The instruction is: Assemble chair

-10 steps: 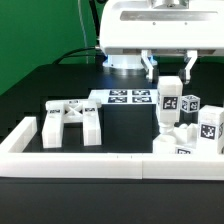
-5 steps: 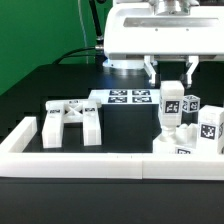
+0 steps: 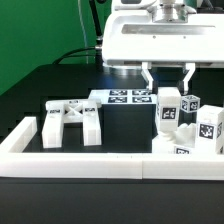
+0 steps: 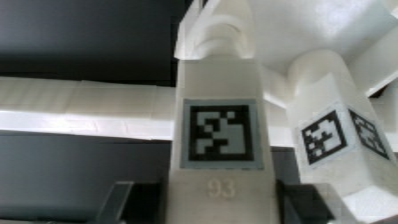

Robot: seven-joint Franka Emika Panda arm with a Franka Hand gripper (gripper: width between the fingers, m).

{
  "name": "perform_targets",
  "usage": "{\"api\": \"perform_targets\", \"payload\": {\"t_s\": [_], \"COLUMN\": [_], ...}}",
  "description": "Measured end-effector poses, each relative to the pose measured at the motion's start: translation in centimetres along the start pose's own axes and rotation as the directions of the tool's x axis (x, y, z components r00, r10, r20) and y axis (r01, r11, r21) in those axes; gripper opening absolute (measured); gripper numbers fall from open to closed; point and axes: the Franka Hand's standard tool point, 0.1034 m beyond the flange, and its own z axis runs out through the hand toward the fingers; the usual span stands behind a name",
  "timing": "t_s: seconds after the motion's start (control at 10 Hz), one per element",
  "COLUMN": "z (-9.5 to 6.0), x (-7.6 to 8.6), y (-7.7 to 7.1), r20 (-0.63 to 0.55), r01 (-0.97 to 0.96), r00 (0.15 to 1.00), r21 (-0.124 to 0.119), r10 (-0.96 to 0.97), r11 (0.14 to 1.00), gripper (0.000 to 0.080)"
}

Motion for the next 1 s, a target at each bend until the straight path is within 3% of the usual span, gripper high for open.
{"api": "perform_targets", "payload": {"t_s": [0.3, 1.0], "z": [0.81, 0.99], "x": [-0.08, 0.11], "y": [-0.20, -0.41], "r20": [-0.027, -0.133], "r01": [0.008, 0.013], "r00": [1.000, 0.991], "r21": [-0.004, -0.014], "r10": [-0.008, -0.015], "r11": [1.000, 1.000], "gripper": [0.0291, 0.0291]}}
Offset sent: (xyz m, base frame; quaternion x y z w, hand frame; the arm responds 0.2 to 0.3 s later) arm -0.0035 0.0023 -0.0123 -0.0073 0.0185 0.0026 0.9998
